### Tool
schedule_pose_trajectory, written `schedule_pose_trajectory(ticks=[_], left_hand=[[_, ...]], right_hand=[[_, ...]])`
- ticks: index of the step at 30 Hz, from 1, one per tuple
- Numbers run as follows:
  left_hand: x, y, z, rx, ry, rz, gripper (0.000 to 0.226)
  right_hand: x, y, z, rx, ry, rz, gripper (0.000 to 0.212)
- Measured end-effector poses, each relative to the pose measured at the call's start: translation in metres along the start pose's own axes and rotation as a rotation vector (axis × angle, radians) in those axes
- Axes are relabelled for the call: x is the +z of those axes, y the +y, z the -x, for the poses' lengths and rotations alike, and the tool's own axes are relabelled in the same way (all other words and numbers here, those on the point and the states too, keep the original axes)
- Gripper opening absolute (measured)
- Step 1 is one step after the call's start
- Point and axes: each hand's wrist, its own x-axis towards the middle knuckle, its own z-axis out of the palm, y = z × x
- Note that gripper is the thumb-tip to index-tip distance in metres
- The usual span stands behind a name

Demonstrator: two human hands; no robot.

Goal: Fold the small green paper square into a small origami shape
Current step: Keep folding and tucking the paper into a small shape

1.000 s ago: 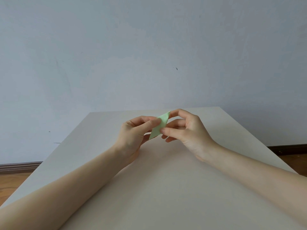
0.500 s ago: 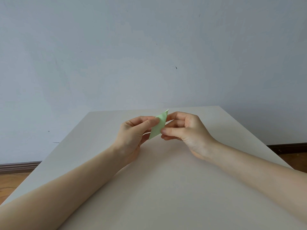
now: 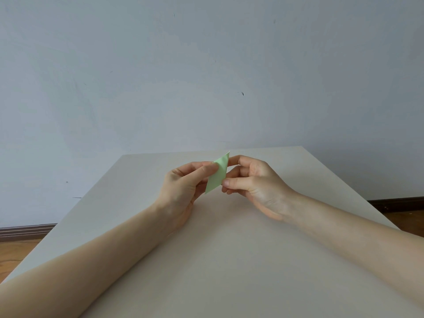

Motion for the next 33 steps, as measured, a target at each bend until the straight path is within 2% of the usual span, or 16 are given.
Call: schedule_pose_trajectory(ticks=[10, 16, 21, 33], left_hand=[[-0.0018, 0.0019, -0.0006, -0.004, 0.003, 0.003, 0.014], [-0.0016, 0.0006, 0.0002, -0.004, -0.011, -0.027, 0.012], [-0.0008, -0.0006, 0.0005, 0.012, -0.012, -0.074, 0.014], [-0.0013, 0.0003, 0.0018, 0.04, -0.035, -0.123, 0.013]], right_hand=[[-0.0005, 0.0019, 0.0007, 0.027, 0.01, -0.054, 0.035], [-0.0013, -0.0003, 0.0001, 0.008, 0.058, -0.119, 0.023], [-0.0011, -0.0006, -0.0001, -0.014, 0.085, -0.094, 0.021], [-0.0043, -0.0022, 0.0007, 0.046, 0.09, -0.094, 0.005]])
